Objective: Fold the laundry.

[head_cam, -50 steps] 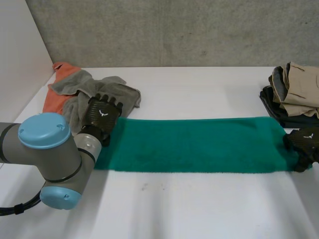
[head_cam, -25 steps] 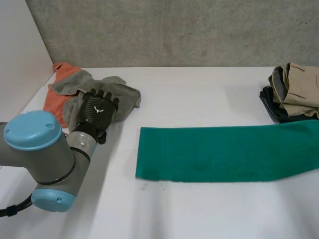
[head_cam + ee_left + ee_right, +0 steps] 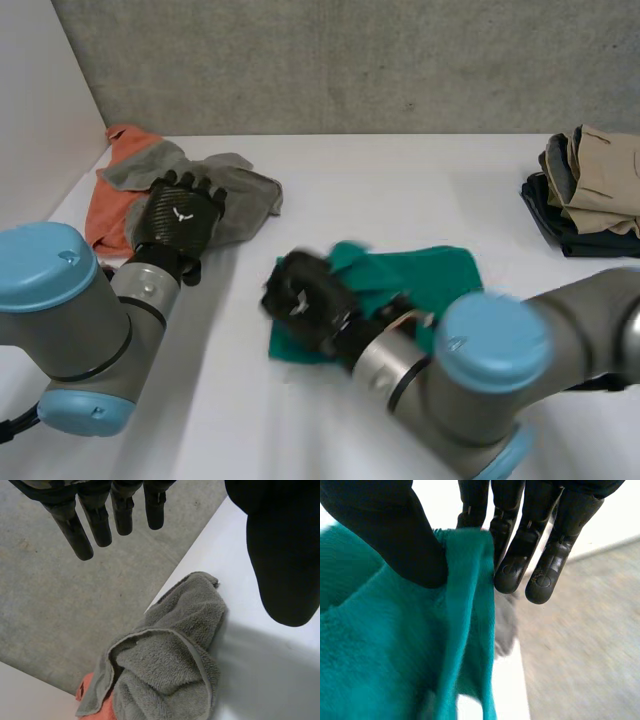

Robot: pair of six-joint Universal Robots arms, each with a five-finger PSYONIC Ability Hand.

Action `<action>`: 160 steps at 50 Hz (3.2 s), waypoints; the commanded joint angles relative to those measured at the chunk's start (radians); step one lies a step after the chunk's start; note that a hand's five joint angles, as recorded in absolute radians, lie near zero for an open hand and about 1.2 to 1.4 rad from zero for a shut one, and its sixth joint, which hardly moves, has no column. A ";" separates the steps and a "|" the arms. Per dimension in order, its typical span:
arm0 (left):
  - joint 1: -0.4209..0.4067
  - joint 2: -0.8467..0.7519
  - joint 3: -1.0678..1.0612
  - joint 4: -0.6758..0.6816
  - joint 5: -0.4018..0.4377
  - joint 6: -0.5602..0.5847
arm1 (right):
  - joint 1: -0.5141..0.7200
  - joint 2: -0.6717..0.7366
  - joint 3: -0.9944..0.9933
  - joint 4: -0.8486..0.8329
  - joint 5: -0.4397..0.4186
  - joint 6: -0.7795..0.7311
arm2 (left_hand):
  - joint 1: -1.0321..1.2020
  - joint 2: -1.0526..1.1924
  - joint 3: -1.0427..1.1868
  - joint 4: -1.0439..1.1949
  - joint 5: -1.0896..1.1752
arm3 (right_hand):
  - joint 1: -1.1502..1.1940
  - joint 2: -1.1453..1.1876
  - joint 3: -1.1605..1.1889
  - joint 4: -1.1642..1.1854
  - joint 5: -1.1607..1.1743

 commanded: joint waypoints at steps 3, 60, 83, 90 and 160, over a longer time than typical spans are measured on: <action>-0.023 -0.006 0.017 0.001 0.002 -0.004 | 0.026 0.023 0.012 0.005 0.036 -0.038 | -0.019 -0.029 -0.036 -0.030 -0.048 | -0.817 -1.006 -1.017 -1.018 -0.995; -0.230 -0.431 0.435 -0.142 -0.238 -0.138 | -0.496 -0.235 0.300 0.249 0.186 0.506 | 0.000 -0.010 -0.017 -0.011 -0.029 | -0.284 -0.473 -0.484 -0.485 -0.462; -0.217 -0.102 0.171 -0.139 -0.181 -0.187 | -0.493 -0.281 0.225 0.258 0.338 0.032 | -0.018 -0.028 -0.035 -0.029 -0.047 | 0.405 0.216 0.205 0.204 0.227; -0.162 -0.044 0.123 -0.139 -0.184 -0.234 | -0.191 -0.270 0.098 0.206 0.251 -0.022 | -0.018 -0.028 -0.035 -0.029 -0.047 | 0.405 0.216 0.205 0.204 0.227; -0.228 0.049 0.370 -0.517 0.482 -0.457 | -0.207 -0.241 0.236 0.240 0.215 0.553 | 0.035 0.025 0.018 0.024 0.006 | -0.817 -1.006 -1.017 -1.018 -0.995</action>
